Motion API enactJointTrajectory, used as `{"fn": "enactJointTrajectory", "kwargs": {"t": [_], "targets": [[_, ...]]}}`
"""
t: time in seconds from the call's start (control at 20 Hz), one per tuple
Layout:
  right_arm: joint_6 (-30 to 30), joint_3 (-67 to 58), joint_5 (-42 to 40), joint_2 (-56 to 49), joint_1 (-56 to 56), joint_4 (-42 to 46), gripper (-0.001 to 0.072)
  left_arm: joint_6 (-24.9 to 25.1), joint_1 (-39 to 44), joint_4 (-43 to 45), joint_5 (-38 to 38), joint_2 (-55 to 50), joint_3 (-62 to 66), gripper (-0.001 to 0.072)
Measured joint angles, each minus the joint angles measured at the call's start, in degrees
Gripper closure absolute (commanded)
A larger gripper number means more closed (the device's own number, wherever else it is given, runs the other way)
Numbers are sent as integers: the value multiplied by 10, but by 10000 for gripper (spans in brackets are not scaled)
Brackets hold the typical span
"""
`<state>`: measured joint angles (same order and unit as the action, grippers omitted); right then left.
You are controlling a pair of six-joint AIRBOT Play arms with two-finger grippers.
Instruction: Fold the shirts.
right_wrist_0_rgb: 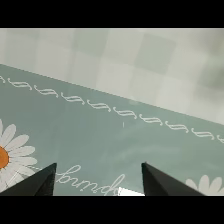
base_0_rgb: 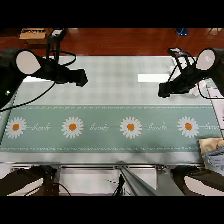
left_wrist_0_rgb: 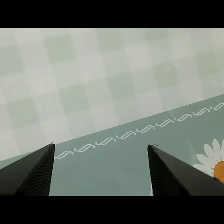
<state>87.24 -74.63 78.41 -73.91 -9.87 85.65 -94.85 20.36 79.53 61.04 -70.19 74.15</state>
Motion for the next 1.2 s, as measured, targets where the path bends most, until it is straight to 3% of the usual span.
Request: {"fn": "enactJointTrajectory", "kwargs": {"t": [0.95, 1.2], "targets": [[0, 0, -4, 0, 0, 0, 108, 0, 0, 0, 0, 0, 0, -9], [-2, 0, -83, 0, 0, 17, 111, 0, 0, 0, -40, -9, 0, -9]]}}
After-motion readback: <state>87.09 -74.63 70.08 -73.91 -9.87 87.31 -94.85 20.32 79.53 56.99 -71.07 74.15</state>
